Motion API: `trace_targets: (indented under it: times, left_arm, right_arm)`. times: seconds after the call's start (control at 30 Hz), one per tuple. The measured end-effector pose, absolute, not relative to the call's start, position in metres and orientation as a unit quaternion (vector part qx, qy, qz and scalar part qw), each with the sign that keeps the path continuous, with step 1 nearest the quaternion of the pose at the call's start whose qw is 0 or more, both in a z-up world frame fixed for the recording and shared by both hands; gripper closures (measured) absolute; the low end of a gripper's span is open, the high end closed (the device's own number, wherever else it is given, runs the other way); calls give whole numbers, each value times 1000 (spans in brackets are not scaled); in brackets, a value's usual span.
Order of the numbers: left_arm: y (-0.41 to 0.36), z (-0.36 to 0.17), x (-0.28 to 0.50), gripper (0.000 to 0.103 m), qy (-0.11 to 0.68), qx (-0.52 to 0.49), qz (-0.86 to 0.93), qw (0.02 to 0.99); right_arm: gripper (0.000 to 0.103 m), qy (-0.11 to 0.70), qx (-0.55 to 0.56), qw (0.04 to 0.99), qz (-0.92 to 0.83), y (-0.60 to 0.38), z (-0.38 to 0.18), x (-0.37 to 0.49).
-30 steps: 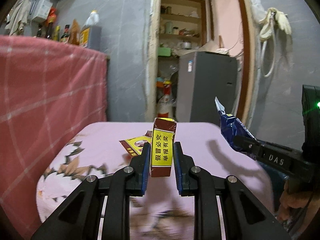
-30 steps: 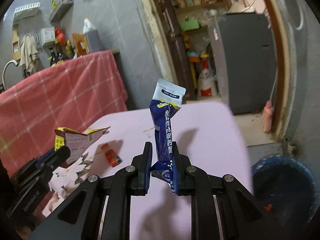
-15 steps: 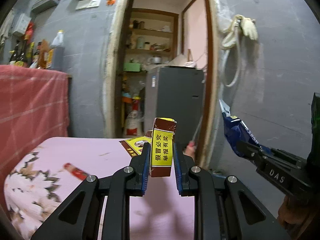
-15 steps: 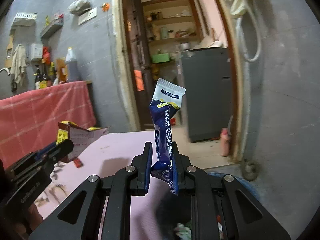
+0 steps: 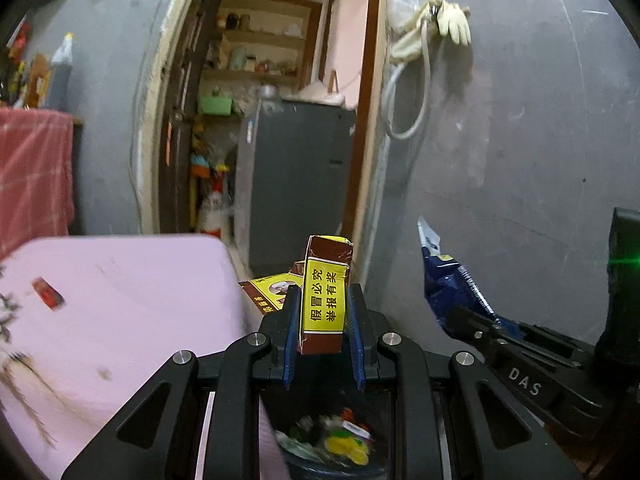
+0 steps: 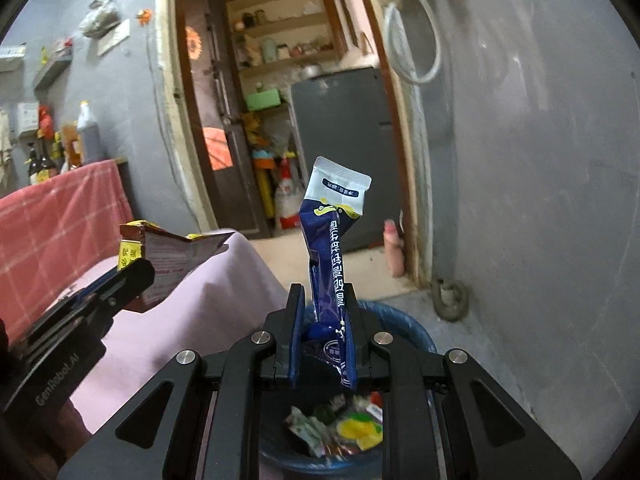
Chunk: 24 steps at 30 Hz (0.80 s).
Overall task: Collect trash
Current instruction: 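Carry the yellow-and-red box and blue tube over the blue bin, then open both tools to drop the box and tube into the bin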
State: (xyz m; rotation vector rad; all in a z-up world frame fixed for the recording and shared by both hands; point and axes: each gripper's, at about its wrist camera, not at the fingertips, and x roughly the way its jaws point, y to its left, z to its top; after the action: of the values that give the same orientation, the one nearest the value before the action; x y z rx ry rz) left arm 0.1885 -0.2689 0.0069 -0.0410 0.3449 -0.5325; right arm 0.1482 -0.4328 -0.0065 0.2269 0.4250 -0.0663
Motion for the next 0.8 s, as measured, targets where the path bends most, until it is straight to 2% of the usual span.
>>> trace_targets:
  times: [0.23, 0.8]
  left_arm:
    - [-286, -13, 208, 84, 238, -25, -277, 931]
    - [-289, -30, 223, 83, 291, -32, -277, 915]
  right_arm:
    - [88, 265, 148, 952, -40, -451, -34, 158]
    - [83, 318, 171, 932, -34, -461, -56, 169]
